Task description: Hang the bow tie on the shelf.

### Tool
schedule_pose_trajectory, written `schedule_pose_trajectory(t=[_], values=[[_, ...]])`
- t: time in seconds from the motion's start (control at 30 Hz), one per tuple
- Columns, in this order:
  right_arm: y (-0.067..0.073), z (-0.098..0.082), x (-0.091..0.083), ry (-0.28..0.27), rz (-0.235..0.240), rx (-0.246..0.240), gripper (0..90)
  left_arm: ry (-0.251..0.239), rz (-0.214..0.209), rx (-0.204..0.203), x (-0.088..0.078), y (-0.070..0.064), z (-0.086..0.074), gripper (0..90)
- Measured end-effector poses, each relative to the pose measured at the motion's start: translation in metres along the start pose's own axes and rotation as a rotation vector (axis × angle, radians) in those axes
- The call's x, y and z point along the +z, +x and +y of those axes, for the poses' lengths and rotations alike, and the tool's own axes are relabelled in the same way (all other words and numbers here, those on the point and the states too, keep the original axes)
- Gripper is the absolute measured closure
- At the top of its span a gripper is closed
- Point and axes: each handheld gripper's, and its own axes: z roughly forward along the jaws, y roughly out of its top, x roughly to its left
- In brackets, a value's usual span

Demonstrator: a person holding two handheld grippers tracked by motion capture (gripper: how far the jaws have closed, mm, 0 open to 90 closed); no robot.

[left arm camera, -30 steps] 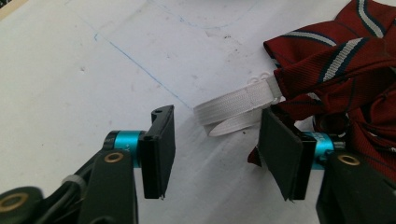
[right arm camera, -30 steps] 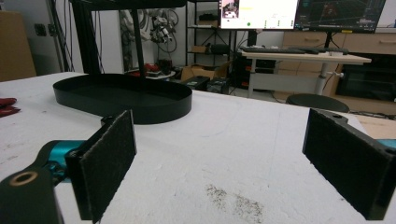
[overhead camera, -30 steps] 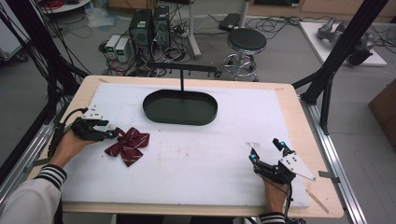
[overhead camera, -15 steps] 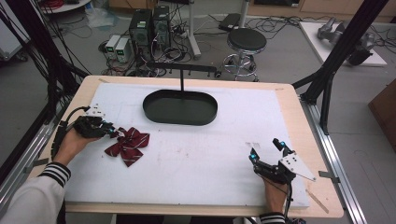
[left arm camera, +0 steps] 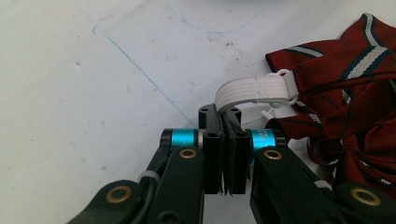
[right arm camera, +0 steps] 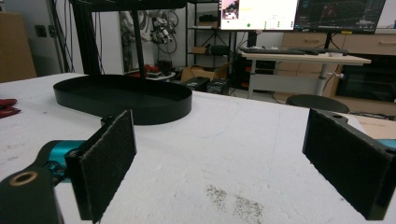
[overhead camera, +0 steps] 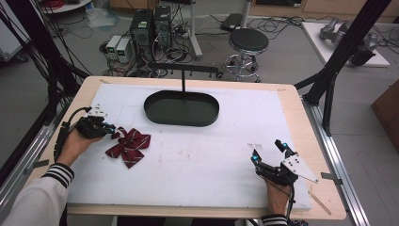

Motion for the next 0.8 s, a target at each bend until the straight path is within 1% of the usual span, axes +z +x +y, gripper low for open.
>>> schedule_pose_trajectory(t=[0.17,0.2,0.27,0.3,0.37,0.43,0.53,0.57,0.63,0.77,0.8], values=[[0.0,0.0,0.0,0.0,0.0,-0.001,8.8,-0.017,0.007,-0.012,-0.002,0.0,0.001,87.4],[0.001,0.0,0.0,0.005,0.002,0.006,8.8,-0.017,0.008,-0.013,-0.003,0.001,0.001,87.5],[0.0,0.0,0.0,0.0,0.0,0.0,8.8,-0.03,0.009,-0.02,-0.005,0.001,0.001,87.5],[0.0,0.0,0.0,0.0,0.0,0.0,8.8,-0.048,0.012,-0.031,-0.008,0.001,0.002,87.5],[0.0,0.0,0.0,-0.002,0.0,0.003,8.8,-0.055,0.012,-0.036,-0.011,0.002,0.003,87.5],[0.0,0.0,0.0,0.0,0.0,0.0,8.8,-0.078,0.015,-0.047,-0.015,0.003,0.006,87.5],[0.0,0.0,0.0,0.0,0.0,-0.002,8.8,-0.114,0.019,-0.05,-0.023,0.004,0.011,87.5],[0.0,0.0,0.0,0.0,0.0,-0.001,8.8,-0.132,0.02,-0.056,-0.025,0.004,0.013,87.5],[0.0,0.0,0.0,0.0,0.0,0.001,8.8,-0.154,0.025,-0.053,-0.03,0.005,0.018,87.5],[0.0,0.0,0.0,-0.001,0.001,0.0,8.8,-0.221,0.023,-0.051,-0.04,0.004,0.028,87.5],[0.0,0.0,0.0,-0.001,0.001,-0.001,8.8,-0.242,0.018,-0.057,-0.042,0.004,0.03,87.5]])
